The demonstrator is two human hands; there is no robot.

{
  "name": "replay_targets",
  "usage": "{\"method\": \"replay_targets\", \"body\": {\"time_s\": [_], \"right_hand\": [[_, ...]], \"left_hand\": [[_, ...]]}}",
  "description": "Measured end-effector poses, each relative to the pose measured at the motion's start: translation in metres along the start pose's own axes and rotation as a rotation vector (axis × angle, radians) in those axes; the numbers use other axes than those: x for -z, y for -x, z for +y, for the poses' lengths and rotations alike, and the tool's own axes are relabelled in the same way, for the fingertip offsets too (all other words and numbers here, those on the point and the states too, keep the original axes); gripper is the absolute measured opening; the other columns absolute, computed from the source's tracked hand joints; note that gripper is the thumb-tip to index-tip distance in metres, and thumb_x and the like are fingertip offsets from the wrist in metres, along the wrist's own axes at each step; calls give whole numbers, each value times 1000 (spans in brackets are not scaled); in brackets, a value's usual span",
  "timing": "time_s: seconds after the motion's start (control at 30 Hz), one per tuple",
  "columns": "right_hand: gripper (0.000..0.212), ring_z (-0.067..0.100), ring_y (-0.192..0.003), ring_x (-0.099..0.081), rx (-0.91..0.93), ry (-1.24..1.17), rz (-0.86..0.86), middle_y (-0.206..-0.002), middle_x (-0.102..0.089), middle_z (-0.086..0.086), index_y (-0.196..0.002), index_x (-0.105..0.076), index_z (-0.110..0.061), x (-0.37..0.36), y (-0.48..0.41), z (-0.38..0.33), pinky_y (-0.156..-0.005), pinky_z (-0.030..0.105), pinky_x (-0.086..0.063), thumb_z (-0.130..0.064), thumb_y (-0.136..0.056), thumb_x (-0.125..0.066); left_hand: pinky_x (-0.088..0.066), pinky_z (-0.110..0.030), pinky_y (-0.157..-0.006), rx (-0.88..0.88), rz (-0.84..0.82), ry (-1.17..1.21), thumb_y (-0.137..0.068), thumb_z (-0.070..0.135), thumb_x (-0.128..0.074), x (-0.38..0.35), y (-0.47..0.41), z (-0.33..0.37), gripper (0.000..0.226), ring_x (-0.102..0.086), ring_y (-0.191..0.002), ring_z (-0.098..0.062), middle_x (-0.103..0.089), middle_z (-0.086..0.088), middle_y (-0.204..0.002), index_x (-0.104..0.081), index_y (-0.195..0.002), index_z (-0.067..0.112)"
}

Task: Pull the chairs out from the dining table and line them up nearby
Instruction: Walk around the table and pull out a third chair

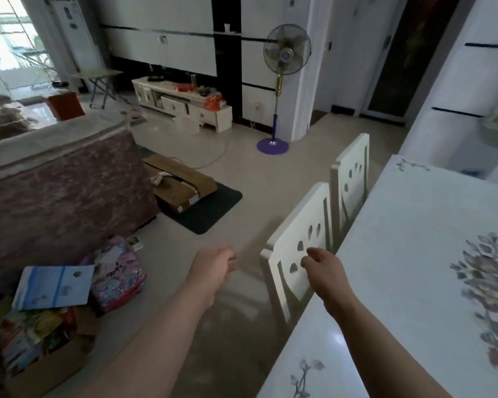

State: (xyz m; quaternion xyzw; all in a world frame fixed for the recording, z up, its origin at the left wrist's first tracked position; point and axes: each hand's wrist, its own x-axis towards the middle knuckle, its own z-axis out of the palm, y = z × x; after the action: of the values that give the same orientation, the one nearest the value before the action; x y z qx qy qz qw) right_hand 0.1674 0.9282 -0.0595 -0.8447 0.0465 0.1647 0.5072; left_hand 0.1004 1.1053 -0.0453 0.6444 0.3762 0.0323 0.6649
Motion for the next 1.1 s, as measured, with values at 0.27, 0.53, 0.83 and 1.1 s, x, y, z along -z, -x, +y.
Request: {"method": "replay_targets", "body": {"time_s": [0.27, 0.53, 0.83, 1.1], "right_hand": [[47, 8, -67, -49, -109, 2, 185, -145, -48, 8, -142, -44, -9, -36, -55, -25, -82, 28, -46, -16, -96, -46], [34, 38, -105, -59, -297, -32, 367, -115, -58, 29, -112, -57, 10, -83, -85, -55, -94, 52, -47, -12, -88, -48], [47, 21, -105, -63, -391, -141, 438, -123, -65, 5, -127, -60, -14, -92, -108, -55, -94, 39, -52, -21, -82, -52], [32, 35, -104, -63, -457, -183, 452, -114, -64, 26, -109, -65, 8, -72, -143, -48, -90, 44, -51, -12, -88, -52]], "left_hand": [[-48, -26, -62, -48, -189, -94, -94, 7, -45, -1, -103, 33, 24, -60, -75, -18, -63, -9, -90, -59, -78, 17], [-42, -26, -66, -29, -429, -208, -94, 13, -46, 12, -194, 74, 16, -62, -80, -20, -63, -2, -89, -60, -91, 20], [-36, -25, -61, 31, -687, -349, -92, 11, -44, -35, -228, 88, 22, -54, -70, -16, -55, -3, -80, -53, -74, 19], [-43, -32, -79, 96, -869, -480, -95, 23, -51, -119, -250, 102, 10, -56, -89, -19, -56, -1, -86, -55, -89, 16]]}}
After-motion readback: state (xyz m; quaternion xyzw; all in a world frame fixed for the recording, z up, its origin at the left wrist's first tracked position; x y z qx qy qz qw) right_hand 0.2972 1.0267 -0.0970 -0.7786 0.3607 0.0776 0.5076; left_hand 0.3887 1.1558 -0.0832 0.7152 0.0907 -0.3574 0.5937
